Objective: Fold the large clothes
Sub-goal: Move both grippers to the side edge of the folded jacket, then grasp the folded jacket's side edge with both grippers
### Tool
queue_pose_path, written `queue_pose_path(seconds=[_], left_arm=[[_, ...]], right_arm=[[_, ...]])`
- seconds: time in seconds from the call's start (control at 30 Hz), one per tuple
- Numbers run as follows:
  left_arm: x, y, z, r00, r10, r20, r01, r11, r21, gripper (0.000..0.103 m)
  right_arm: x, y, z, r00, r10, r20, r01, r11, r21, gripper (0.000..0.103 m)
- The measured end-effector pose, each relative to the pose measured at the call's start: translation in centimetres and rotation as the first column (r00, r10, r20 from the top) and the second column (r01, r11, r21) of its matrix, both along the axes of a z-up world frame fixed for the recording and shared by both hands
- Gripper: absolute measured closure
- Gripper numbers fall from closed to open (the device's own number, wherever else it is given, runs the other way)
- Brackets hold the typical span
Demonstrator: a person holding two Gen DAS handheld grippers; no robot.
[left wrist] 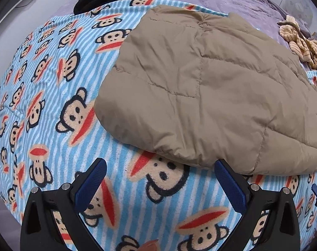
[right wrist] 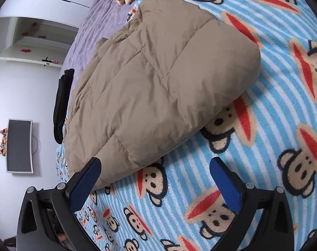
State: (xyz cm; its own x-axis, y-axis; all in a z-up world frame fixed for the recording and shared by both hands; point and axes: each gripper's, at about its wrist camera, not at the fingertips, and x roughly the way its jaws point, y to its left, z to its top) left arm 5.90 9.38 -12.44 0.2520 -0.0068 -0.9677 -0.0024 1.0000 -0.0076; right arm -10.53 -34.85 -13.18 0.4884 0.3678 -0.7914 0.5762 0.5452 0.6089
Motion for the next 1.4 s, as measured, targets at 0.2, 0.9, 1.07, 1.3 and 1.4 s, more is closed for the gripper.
queue_pose_path(seconds=[0.2,0.9,1.07,1.3,1.4], left_arm=[[0.6,1.7,-0.1,0.998,0.064,-0.024,-0.066,0.989,-0.134,0.000],[5.9,3.3,-3.9,0.985,0.145,-0.091,-0.170,0.748,-0.642,0.000],[7.5,2.7,-5.6,0.976,0.194,-0.095,-0.210,0.745,-0.633,0.000],[7.6,3.8,-5.4,0.959,0.276,-0.060,-0.246,0.712,-0.658,0.078],[6.8,2.8,-2.7,0.976,0.212,0.054,-0.141,0.799,-0.584,0.082]], right_arm=[[0.0,-0.4,-0.8,0.999,-0.040,-0.009,0.040,0.998,0.039,0.000],[4.3,-2.2,-5.0,0.983,-0.171,0.069,0.141,0.940,0.311,0.000],[6.7,-2.2,-4.9,0.973,-0.190,0.132,0.135,0.931,0.340,0.000],[7.8,-2.1,-7.7,0.978,-0.197,0.072,0.160,0.922,0.353,0.009],[7.7,-2.0,-7.5,0.981,-0.186,0.049,0.158,0.924,0.349,0.052]])
